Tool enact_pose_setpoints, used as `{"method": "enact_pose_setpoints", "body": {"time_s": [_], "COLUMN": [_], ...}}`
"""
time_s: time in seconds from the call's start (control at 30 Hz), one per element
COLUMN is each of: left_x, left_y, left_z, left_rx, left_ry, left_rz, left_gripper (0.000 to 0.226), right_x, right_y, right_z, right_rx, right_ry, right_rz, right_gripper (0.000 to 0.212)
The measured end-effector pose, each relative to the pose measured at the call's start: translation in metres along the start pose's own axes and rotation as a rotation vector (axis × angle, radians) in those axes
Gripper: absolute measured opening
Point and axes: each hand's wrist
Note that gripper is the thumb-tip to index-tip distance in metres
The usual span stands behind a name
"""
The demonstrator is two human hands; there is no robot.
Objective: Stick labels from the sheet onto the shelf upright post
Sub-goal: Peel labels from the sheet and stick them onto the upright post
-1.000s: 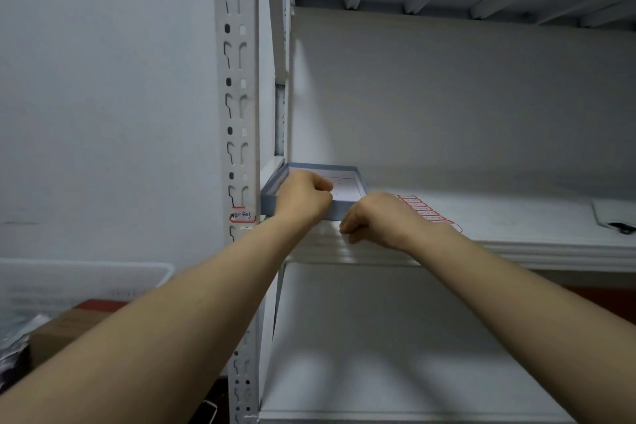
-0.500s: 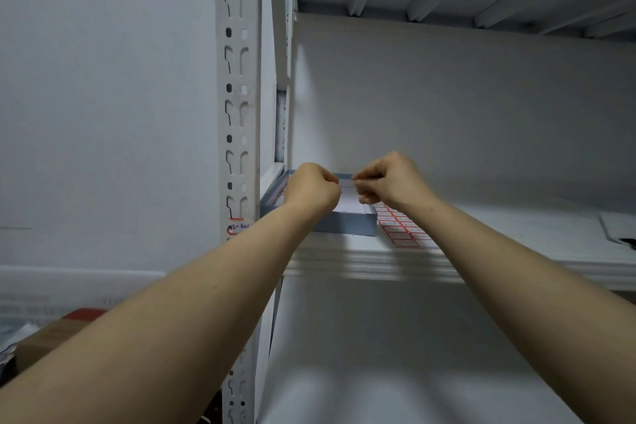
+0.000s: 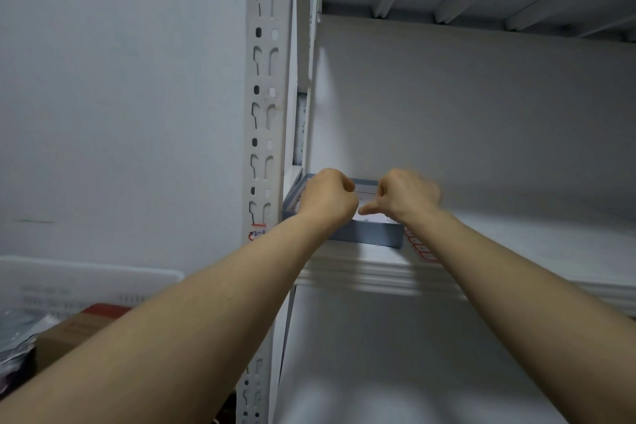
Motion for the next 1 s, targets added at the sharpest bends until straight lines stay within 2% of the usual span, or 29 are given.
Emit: {"method": "enact_pose_setpoints", "body": {"time_s": [0.03, 0.1, 0.17, 0.2, 0.23, 0.3, 0.4, 0.43, 0.5, 0.53, 0.57, 0.63, 0.7, 0.77, 0.83, 0.9, 1.0], "left_x": [-0.002, -0.004, -0.008, -0.009, -0.011, -0.014, -0.018, -0.019, -0.022, -0.024, -0.027, -0.034, -0.042, -0.052, -0.06, -0.066, -0.066], "left_y": [-0.001, -0.001, -0.003, -0.004, -0.004, -0.005, -0.007, -0.009, -0.015, -0.018, -0.023, -0.035, -0.047, -0.053, -0.056, -0.055, -0.054], "left_z": [-0.001, -0.003, -0.005, -0.005, -0.006, -0.008, -0.01, -0.01, -0.01, -0.011, -0.012, -0.015, -0.023, -0.037, -0.057, -0.079, -0.102], "left_rx": [0.006, 0.023, 0.043, 0.05, 0.055, 0.054, 0.082, 0.098, 0.13, 0.151, 0.187, 0.317, 0.412, 0.31, 0.071, -0.148, -0.309], "left_ry": [0.012, 0.033, 0.045, 0.048, 0.049, 0.057, 0.045, 0.033, 0.008, -0.013, -0.041, -0.116, -0.196, -0.335, -0.487, -0.581, -0.706], "left_rz": [0.001, -0.003, -0.01, -0.011, -0.012, -0.011, -0.021, -0.019, 0.008, 0.035, 0.072, 0.199, 0.393, 0.568, 0.67, 0.631, 0.396], "left_gripper": [0.041, 0.04, 0.04, 0.04, 0.04, 0.041, 0.039, 0.038, 0.037, 0.037, 0.036, 0.034, 0.033, 0.033, 0.031, 0.025, 0.015], "right_x": [0.0, 0.002, 0.007, 0.008, 0.01, 0.011, 0.006, 0.006, 0.007, 0.009, 0.012, 0.009, 0.005, 0.005, 0.007, 0.013, 0.03], "right_y": [0.0, 0.003, 0.006, 0.006, 0.007, 0.006, 0.003, 0.001, -0.003, -0.004, -0.004, -0.008, -0.013, -0.025, -0.045, -0.065, -0.081], "right_z": [-0.001, 0.001, 0.002, 0.002, 0.003, 0.001, -0.004, -0.006, -0.01, -0.01, -0.01, -0.013, -0.019, -0.029, -0.042, -0.055, -0.069], "right_rx": [0.004, -0.029, -0.063, -0.064, -0.065, -0.042, -0.022, -0.056, -0.12, -0.132, -0.148, -0.11, -0.102, -0.187, -0.274, -0.359, -0.554], "right_ry": [0.002, 0.059, 0.117, 0.156, 0.189, 0.223, 0.11, 0.082, 0.042, 0.039, 0.06, 0.109, 0.185, 0.318, 0.522, 0.651, 0.557], "right_rz": [-0.017, -0.074, -0.128, -0.148, -0.148, -0.121, -0.073, -0.065, -0.117, -0.134, -0.107, 0.037, 0.171, 0.266, 0.323, 0.353, 0.438], "right_gripper": [0.028, 0.005, 0.027, 0.032, 0.028, 0.007, 0.032, 0.03, 0.006, 0.027, 0.039, 0.025, 0.03, 0.026, 0.024, 0.016, 0.012]}}
Point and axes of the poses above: each hand's wrist, its own y-axis towards the middle knuckle, its own x-axis out of the palm, z = x × y, and after that the axes turned 2 degrees about -y, right-handed
